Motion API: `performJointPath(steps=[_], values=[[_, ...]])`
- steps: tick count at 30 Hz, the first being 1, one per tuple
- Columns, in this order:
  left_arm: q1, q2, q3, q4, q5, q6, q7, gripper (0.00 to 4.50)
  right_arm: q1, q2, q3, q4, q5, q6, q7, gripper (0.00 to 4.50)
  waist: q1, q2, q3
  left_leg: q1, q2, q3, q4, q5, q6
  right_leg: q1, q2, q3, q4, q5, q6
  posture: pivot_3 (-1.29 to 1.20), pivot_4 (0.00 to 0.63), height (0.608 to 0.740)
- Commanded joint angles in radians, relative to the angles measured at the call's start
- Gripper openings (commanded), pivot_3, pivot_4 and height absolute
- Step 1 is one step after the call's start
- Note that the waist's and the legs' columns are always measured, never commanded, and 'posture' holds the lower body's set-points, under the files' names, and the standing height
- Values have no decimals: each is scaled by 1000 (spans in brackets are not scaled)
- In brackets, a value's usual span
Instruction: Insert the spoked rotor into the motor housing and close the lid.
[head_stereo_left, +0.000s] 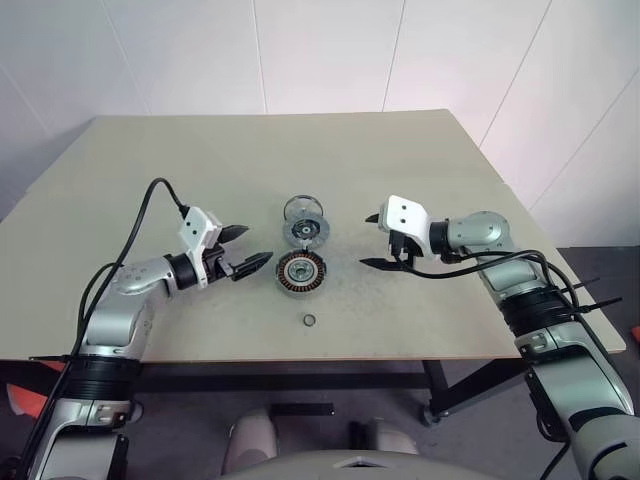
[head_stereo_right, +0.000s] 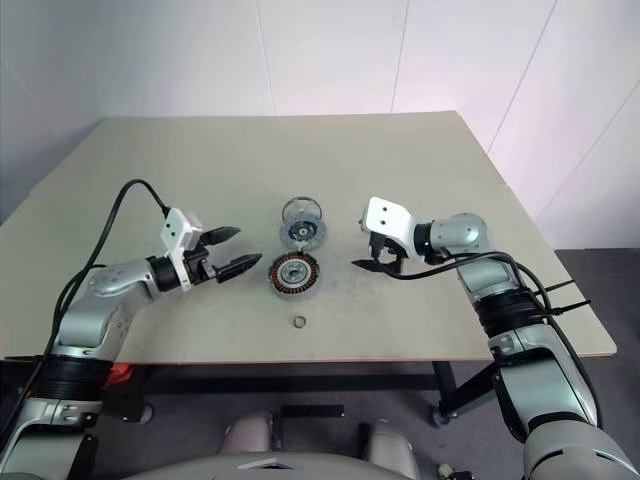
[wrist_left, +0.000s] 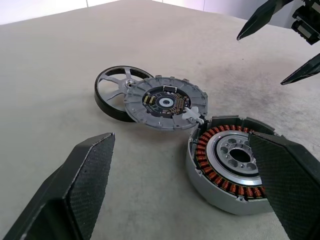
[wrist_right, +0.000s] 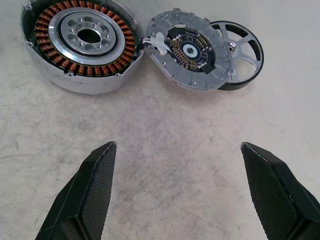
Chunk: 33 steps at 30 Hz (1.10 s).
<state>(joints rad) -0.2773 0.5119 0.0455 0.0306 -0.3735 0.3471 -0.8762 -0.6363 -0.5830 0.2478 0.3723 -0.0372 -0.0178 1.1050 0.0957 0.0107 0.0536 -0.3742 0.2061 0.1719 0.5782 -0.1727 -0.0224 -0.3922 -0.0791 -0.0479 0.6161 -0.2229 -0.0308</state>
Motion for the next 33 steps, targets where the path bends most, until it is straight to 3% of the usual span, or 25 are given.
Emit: performJointPath(steps=[1,10,19,33], values=[[-19,5,12,-41,-12,0,5,4500,-14,4,1,-40,0,-19,-2,4481,0,0,0,0,0,0,0,0,0,0,0,0,0,0,0,0,0,740],[-20,-3,8,-43,-12,4,16,4500,-36,-17,94,-62,-80,-103,55,4481,0,0,0,0,0,0,0,0,0,0,0,0,0,0,0,0,0,740],[-7,-29,0,-47,-4,-2,42,4500,-205,54,261,65,-207,-343,142,4481,-3,0,0,0,0,0,2,0,0,-1,0,1,4,0,0,0,0,740],[65,-23,30,-106,-19,8,83,4500,-391,191,393,303,-341,-602,158,4481,-8,-2,1,-2,0,0,4,0,0,-3,0,1,6,0,0,0,0,740]])
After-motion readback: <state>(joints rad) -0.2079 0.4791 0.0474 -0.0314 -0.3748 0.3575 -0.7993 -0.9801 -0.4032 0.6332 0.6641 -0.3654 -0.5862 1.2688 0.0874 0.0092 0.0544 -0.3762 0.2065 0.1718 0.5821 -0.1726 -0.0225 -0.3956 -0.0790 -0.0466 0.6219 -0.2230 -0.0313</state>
